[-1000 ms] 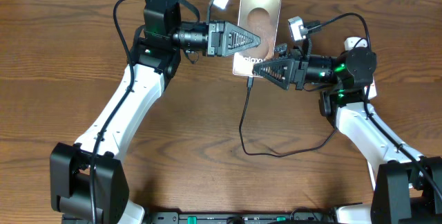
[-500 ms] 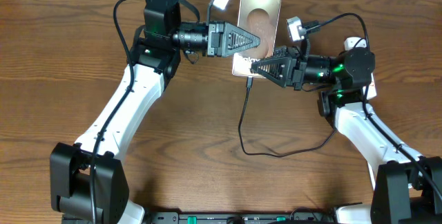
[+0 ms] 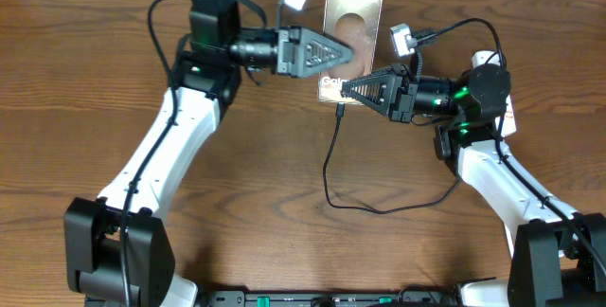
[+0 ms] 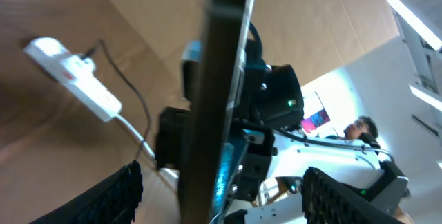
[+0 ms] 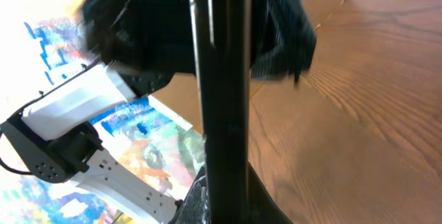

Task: Plug charger to phone and switch on socket

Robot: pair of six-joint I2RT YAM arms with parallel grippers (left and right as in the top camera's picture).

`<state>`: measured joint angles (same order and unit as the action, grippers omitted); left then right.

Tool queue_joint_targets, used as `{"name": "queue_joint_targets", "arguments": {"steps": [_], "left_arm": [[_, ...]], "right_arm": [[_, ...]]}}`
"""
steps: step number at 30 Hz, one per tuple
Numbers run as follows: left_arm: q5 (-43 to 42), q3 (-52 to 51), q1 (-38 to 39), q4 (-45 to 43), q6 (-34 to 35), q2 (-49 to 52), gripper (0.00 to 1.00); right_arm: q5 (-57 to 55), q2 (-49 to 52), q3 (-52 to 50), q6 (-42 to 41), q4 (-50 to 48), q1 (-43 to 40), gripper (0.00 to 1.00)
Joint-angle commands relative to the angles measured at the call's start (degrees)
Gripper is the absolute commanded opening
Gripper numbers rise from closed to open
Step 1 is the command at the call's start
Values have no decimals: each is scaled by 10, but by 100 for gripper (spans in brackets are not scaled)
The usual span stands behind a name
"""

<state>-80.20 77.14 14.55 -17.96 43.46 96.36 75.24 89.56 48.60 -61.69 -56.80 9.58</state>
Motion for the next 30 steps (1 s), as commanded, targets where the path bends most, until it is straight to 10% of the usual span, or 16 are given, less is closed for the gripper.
{"name": "queue_joint_targets", "arguments": {"steps": [1, 5, 7, 30], "left_arm": [[3, 0, -39, -1, -4, -8, 75], [3, 0, -73, -1, -4, -8, 76], [2, 0, -87, -1, -4, -8, 96], [2, 0, -107, -2, -4, -8, 97]], "right_arm": [[3, -8, 10, 11, 14, 4, 5], [3, -8, 10, 27, 64, 4, 4], [3, -8, 10, 48, 106, 4, 4], [-302, 3, 10, 468, 664, 4, 1]]}}
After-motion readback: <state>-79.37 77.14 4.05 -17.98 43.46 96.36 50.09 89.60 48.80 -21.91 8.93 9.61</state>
